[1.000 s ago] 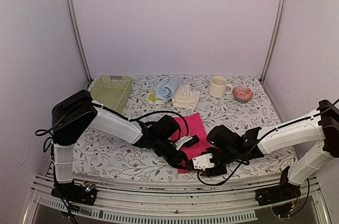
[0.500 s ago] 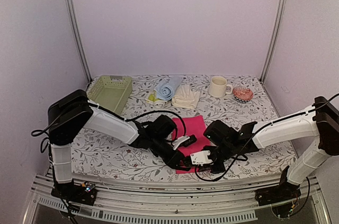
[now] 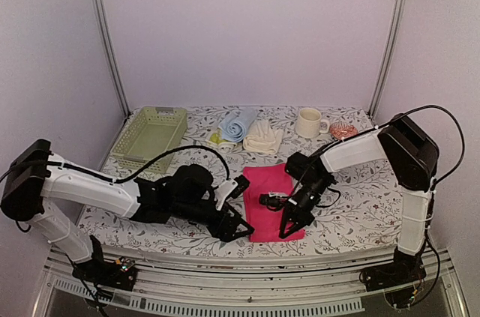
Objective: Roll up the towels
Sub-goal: Roll the towel at the center of the board.
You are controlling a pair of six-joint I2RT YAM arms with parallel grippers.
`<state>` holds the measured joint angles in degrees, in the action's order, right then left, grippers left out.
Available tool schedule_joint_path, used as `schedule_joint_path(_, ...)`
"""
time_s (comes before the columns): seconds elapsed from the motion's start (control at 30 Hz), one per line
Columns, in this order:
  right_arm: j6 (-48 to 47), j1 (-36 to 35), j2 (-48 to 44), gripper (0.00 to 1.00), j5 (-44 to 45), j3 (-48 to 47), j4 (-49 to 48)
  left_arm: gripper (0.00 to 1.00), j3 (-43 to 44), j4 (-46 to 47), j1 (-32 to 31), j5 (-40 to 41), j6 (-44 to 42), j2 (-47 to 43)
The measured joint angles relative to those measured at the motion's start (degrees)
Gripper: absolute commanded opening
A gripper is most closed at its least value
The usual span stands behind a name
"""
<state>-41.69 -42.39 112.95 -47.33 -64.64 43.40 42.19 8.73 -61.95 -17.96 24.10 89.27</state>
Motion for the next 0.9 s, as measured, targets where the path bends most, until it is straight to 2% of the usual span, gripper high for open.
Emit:
schedule_joint_path(0.17,-1.62,1.95,8.35,0.03,-7.19,-6.69,9.75,0.65,0.17,0.00,-8.20,16.09,-2.78,-4.13)
schedule_joint_path(0.37,-3.65,3.10,13.97,0.03,-12.07,-10.49,17.46,0.52,3.23,-0.48,-19.32,30.25,-19.47,0.26)
schedule_joint_path(0.6,-4.02,3.23,14.93,0.03,-12.74,-11.47,19.34,0.43,10.71,-2.89,-21.35,34.38,-36.59,11.82)
schedule_joint_path(0.9,-4.02,3.26,15.06,0.03,-12.83,-11.50,19.43,0.38,15.80,-3.74,-18.80,35.41,-42.91,18.51)
